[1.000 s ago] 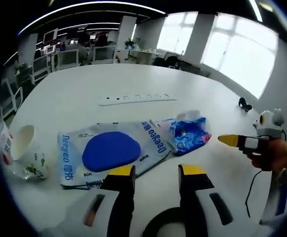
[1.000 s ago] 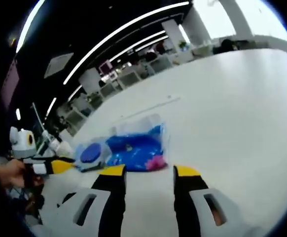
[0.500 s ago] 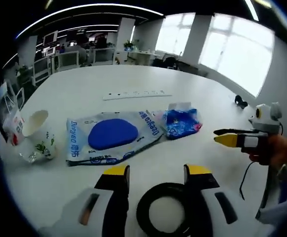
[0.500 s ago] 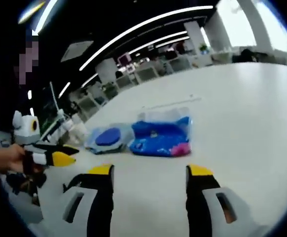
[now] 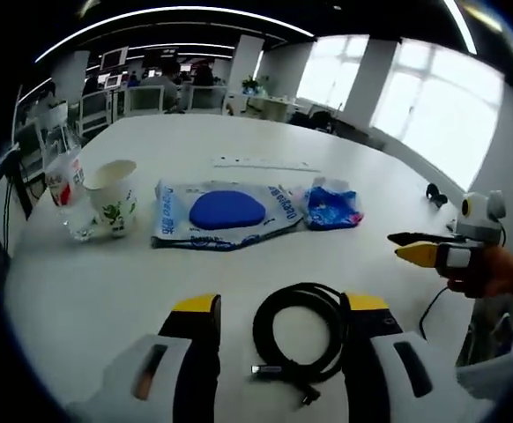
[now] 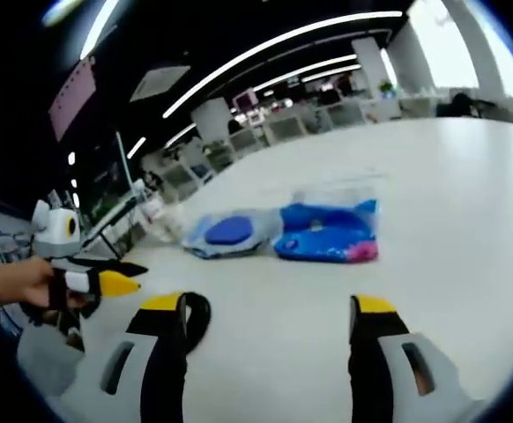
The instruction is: Arrange the tabletop items into an orderly group along one side of the table until the central work area is clear of visible clutter.
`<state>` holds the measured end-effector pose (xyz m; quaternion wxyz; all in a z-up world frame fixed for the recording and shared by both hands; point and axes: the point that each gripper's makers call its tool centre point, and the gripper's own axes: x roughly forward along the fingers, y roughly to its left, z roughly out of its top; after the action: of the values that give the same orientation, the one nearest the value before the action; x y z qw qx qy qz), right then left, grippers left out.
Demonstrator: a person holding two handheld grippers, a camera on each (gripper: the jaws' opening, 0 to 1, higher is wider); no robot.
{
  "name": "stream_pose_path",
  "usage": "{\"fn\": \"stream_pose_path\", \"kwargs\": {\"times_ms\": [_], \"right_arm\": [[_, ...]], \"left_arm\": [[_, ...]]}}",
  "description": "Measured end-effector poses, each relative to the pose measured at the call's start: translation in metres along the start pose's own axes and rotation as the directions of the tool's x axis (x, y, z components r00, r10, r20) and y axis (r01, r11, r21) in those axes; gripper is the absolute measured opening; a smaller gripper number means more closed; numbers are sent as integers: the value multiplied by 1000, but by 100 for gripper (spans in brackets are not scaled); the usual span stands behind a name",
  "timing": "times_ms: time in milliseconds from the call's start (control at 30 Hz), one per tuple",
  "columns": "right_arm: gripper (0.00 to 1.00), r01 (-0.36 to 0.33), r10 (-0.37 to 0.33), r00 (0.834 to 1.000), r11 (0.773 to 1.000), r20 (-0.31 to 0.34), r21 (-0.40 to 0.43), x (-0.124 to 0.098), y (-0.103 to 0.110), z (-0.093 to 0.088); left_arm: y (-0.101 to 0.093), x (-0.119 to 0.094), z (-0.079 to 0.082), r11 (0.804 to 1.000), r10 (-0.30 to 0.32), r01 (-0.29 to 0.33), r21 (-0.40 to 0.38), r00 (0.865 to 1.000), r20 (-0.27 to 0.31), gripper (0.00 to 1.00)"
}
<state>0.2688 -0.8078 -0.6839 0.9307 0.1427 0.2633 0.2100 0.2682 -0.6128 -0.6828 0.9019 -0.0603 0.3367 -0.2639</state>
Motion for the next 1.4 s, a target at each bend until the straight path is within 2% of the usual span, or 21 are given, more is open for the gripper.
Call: {"fn": "stream_pose_path", "kwargs": {"times_ms": [133, 400, 533, 833, 1067, 1267, 1333, 1400], "right_arm": [[78, -32, 32, 999, 999, -1, -25, -1, 16, 3], [88, -101, 98, 994, 993, -40, -57, -5, 45, -15], [91, -116, 113, 992, 992, -63, -56, -7, 55, -27], [99, -136, 133, 989, 990, -58, -47, -13, 71, -35], [100, -143, 139, 987, 989, -83, -41, -17, 77, -45], [100, -140, 133, 985, 989, -110, -55, -22, 77, -49], [100, -130, 124, 986, 990, -110, -49, -23, 74, -49], [100, -123, 118, 987, 991, -112, -43, -23, 73, -50]], "left_arm": [[5, -12, -9, 999, 9, -7, -52, 1000, 27, 58], [9, -31, -24, 997, 8, -5, -80, 999, 42, 67], [8, -40, -21, 997, -6, 11, -78, 998, 64, 71], [-5, -54, -11, 998, -56, 59, -28, 991, 121, 82], [-13, -55, -24, 996, -87, 87, -1, 992, 86, 89], [-6, -54, -31, 996, -82, 85, -24, 993, 83, 93], [-5, -52, -38, 997, -78, 77, 29, 996, 42, 94], [-7, -51, -39, 996, -81, 79, 38, 996, 38, 95]]}}
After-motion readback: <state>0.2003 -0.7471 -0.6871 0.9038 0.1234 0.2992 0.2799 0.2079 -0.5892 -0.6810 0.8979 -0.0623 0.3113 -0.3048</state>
